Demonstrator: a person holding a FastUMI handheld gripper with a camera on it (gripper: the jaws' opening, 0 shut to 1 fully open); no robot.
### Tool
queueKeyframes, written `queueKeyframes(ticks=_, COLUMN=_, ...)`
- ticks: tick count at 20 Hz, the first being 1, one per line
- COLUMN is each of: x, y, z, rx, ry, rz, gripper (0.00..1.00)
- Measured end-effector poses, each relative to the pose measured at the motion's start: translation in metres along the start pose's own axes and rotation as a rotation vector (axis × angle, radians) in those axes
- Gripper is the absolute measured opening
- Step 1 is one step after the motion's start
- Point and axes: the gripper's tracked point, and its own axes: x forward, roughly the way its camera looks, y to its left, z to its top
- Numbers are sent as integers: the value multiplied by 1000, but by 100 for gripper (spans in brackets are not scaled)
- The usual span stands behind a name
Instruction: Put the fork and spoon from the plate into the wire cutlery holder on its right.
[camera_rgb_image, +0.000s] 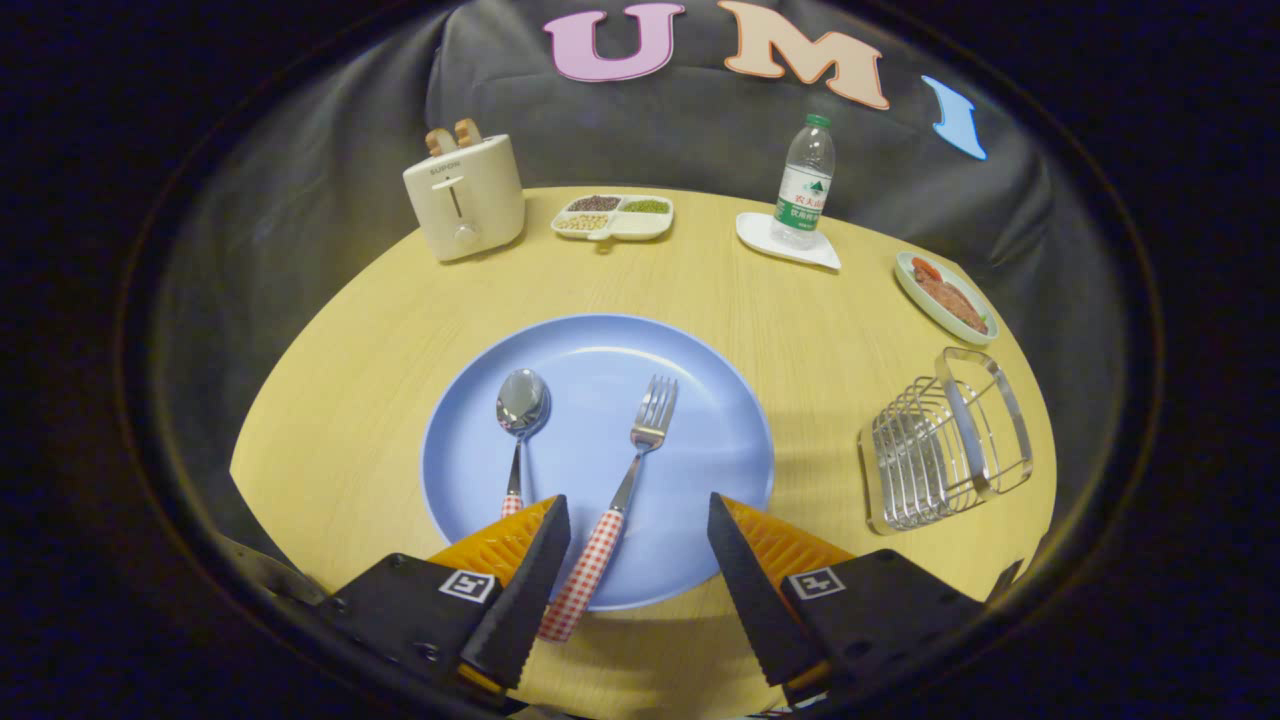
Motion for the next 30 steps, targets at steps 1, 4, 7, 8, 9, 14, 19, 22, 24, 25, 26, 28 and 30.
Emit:
queueKeyframes(ticks=1, x=1, y=-1, z=0, rx=-8, ry=7, rz=-1, gripper=86)
queueKeyframes(ticks=4, x=3, y=2, z=-3, rx=-25, ry=26, rz=7, gripper=74)
queueKeyframes(ticks=7, x=4, y=1, z=-8, rx=-55, ry=53, rz=13, gripper=63)
queueKeyframes(ticks=8, x=5, y=0, z=-6, rx=-67, ry=59, rz=11, gripper=63)
queueKeyframes(ticks=9, x=6, y=0, z=-7, rx=-77, ry=66, rz=11, gripper=63)
queueKeyframes(ticks=14, x=9, y=-6, z=-12, rx=-85, ry=96, rz=-4, gripper=34)
queueKeyframes(ticks=19, x=10, y=-10, z=-13, rx=-81, ry=117, rz=-11, gripper=18)
queueKeyframes(ticks=22, x=7, y=-10, z=-13, rx=-102, ry=137, rz=-5, gripper=13)
queueKeyframes(ticks=24, x=4, y=-9, z=-11, rx=-98, ry=137, rz=3, gripper=13)
queueKeyframes(ticks=25, x=2, y=-9, z=-10, rx=-96, ry=134, rz=7, gripper=13)
queueKeyframes(ticks=26, x=0, y=-9, z=-8, rx=-97, ry=130, rz=10, gripper=13)
queueKeyframes(ticks=28, x=-6, y=-13, z=-1, rx=-98, ry=113, rz=6, gripper=13)
queueKeyframes(ticks=30, x=-12, y=-18, z=4, rx=-104, ry=107, rz=10, gripper=13)
